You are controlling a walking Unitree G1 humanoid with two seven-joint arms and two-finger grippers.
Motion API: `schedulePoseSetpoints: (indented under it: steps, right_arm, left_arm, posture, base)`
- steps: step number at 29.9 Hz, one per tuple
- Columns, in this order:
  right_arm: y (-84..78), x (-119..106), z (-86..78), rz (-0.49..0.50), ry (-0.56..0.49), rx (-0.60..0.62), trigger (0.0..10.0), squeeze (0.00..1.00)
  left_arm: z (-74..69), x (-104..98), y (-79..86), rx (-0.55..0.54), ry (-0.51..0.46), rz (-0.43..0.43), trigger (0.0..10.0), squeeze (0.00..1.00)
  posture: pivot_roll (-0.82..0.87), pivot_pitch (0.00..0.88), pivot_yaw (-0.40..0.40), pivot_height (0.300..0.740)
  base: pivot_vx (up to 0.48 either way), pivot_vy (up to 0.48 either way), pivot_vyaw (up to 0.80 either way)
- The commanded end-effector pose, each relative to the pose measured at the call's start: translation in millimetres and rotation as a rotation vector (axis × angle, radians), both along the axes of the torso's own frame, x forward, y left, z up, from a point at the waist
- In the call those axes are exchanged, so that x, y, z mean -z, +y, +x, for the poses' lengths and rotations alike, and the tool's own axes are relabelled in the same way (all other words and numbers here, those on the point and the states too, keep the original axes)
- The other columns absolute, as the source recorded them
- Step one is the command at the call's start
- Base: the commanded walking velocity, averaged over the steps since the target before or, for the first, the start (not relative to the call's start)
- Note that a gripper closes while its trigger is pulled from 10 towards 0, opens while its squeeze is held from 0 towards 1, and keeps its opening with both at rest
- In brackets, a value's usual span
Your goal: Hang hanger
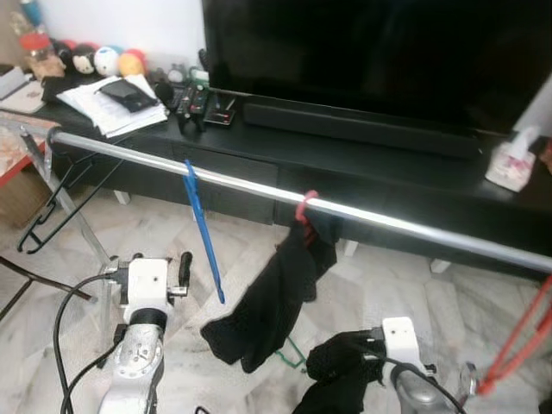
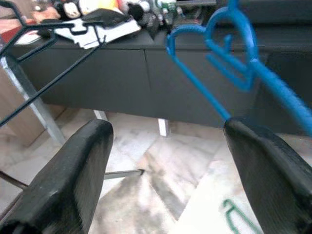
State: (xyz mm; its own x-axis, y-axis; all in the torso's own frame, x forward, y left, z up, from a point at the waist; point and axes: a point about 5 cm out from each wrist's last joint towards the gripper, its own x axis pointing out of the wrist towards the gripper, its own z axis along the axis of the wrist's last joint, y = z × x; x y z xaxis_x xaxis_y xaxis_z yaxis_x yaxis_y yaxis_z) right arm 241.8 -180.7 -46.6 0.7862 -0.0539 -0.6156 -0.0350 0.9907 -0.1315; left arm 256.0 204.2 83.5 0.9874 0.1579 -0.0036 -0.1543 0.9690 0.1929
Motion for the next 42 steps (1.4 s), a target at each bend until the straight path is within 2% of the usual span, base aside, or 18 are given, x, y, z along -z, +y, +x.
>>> schedulePoseSetpoints:
  steps: [1,6,10,14,19,21,27,32,37,42]
  right_arm:
    - [-12.8,3.3,-7.2,-0.020,0.020,0.026,10.0,0.00]
    - [-12.8,3.7,-7.7,-0.020,0.024,0.021,10.0,0.00]
    - [-12.9,4.0,-8.1,-0.025,0.027,0.014,10.0,0.00]
    - [-12.6,4.3,-8.3,-0.024,0.031,0.015,10.0,0.00]
    - [-11.9,4.9,-8.7,-0.024,0.038,0.012,10.0,0.00]
    - [-12.0,4.6,-8.1,-0.025,0.039,0.011,10.0,0.00]
    - [-13.0,3.3,-6.2,-0.025,0.036,0.011,10.0,0.00]
    - [-14.0,1.3,-3.5,-0.025,0.029,0.011,10.0,0.00]
    - [-13.0,0.3,-1.7,-0.022,0.026,0.006,10.0,0.00]
    - [-11.2,0.2,-1.2,-0.019,0.026,0.003,10.0,0.00]
  left_arm:
    - [3.0,-7.1,-11.3,0.037,-0.044,-0.024,10.0,0.00]
    - [1.1,-13.6,-15.4,0.078,-0.085,-0.030,10.0,0.00]
    - [-1.9,-14.1,-22.9,0.153,-0.067,-0.012,10.0,0.00]
    - [-2.5,-15.5,-24.8,0.175,-0.054,0.000,10.0,0.00]
    - [9.4,-11.5,-23.0,0.150,0.110,0.019,10.0,0.00]
    - [17.3,-15.9,-24.9,0.151,0.132,0.022,10.0,0.00]
    - [32.6,-26.4,-24.7,0.074,0.147,-0.027,10.0,0.00]
    - [45.2,-17.3,-18.7,-0.056,0.234,-0.116,10.0,0.00]
    - [57.0,-18.9,-12.7,-0.133,0.269,-0.109,10.0,0.00]
    - [61.5,-22.6,-12.9,-0.163,0.275,-0.116,10.0,0.00]
  posture:
    - [-0.01,0.057,-0.090,0.740]
    - [-0.01,0.056,-0.091,0.740]
    - [-0.01,0.061,-0.090,0.740]
    - [-0.01,0.064,-0.091,0.740]
    - [-0.01,0.072,-0.092,0.740]
    - [-0.01,0.073,-0.092,0.740]
    - [-0.01,0.073,-0.095,0.740]
    - [-0.01,0.075,-0.098,0.740]
    - [-0.02,0.077,-0.100,0.740]
    - [-0.02,0.077,-0.103,0.740]
  base:
    - [0.360,0.000,0.00]
    - [0.108,0.000,0.00]
    - [0.000,0.000,0.00]
    - [0.000,0.000,0.00]
    - [0.000,0.000,0.00]
    - [0.000,0.000,0.00]
    - [0.000,0.000,0.00]
    - [0.000,0.000,0.00]
    - [0.000,0.000,0.00]
    - [0.000,0.000,0.00]
